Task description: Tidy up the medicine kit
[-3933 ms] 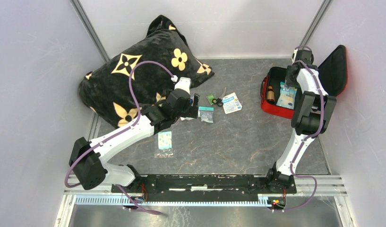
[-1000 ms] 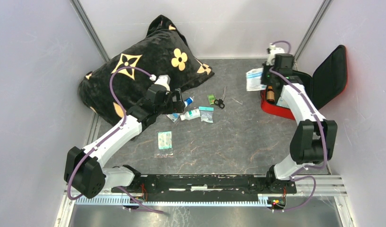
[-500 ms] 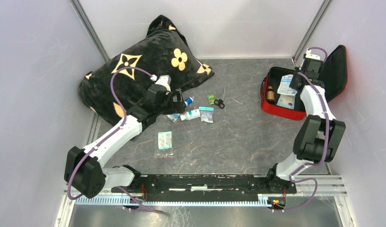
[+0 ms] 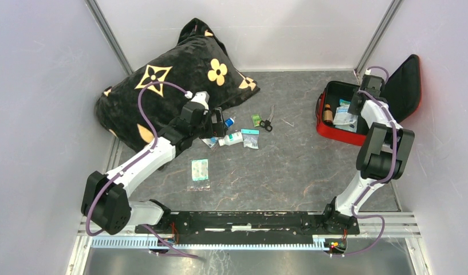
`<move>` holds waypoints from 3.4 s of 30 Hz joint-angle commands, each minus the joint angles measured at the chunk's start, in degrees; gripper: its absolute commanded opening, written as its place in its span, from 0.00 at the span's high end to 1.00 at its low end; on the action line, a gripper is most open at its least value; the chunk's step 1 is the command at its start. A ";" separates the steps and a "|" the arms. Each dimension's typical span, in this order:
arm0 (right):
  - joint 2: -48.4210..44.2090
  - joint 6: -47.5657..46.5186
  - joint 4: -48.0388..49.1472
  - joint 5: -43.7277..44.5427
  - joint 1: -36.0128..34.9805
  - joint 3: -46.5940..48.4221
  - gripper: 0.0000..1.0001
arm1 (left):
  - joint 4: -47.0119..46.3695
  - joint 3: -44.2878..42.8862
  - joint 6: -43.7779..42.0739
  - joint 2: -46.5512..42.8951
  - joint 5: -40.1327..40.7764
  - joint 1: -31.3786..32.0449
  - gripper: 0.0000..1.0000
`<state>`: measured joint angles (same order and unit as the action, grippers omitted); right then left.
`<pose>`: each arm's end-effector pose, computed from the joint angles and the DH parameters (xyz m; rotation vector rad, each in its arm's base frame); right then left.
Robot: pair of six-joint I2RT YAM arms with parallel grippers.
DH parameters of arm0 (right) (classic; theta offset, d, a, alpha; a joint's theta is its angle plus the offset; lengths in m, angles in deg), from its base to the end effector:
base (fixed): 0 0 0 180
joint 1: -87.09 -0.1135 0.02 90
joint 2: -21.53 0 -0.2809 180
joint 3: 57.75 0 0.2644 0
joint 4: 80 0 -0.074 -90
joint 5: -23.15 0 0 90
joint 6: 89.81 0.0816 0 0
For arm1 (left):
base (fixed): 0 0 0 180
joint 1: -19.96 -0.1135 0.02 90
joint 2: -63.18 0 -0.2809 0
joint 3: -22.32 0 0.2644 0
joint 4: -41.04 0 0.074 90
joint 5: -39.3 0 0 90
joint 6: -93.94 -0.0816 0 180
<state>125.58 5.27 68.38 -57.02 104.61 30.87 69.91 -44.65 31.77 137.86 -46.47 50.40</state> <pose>0.4233 -0.1482 0.2026 0.5492 2.3347 -0.3071 0.2898 -0.1633 0.2564 0.0094 2.2499 -0.4785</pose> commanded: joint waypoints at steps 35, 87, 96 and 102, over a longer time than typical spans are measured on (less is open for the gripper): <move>-16.25 12.93 11.48 -19.21 -41.64 -17.76 0.35 | 4.18 -9.24 -5.49 -3.15 1.22 -4.60 0.00; -6.28 12.64 17.45 -16.12 -46.07 -17.88 1.00 | 3.39 -1.61 -0.29 -3.92 -2.74 -4.60 0.00; -18.78 10.30 14.31 -13.81 -37.20 -20.29 1.00 | 3.76 -1.79 -0.24 -4.14 -2.63 -4.60 0.00; -24.17 10.32 14.91 -6.16 -23.84 -20.82 1.00 | 3.55 -1.59 0.19 -4.15 -3.57 -4.57 0.00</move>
<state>104.75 16.38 82.70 -71.05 74.99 11.01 74.67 -45.24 29.91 134.16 -49.33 45.92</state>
